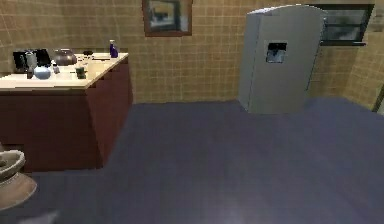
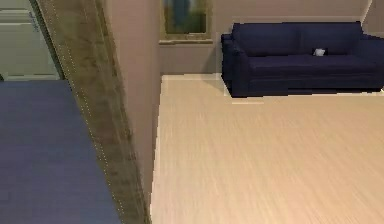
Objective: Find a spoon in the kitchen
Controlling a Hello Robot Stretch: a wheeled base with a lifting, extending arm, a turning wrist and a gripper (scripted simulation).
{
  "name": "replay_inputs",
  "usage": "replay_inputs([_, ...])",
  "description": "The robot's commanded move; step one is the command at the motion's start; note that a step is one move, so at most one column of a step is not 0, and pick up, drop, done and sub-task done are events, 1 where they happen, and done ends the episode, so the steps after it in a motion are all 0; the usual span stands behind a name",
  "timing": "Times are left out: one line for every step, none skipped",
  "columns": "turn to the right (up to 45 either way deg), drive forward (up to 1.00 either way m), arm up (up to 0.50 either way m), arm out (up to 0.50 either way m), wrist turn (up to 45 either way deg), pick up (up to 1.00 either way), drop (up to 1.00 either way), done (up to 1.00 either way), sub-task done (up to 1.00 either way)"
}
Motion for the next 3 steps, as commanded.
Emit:
replay_inputs([0.0,0.45,0.00,0.00,0.0,0.00,0.00,0.00,0.00])
replay_inputs([-39.0,0.00,0.00,0.00,0.0,0.00,0.00,0.00,0.00])
replay_inputs([0.0,1.00,0.00,0.00,0.0,0.00,0.00,0.00,0.00])
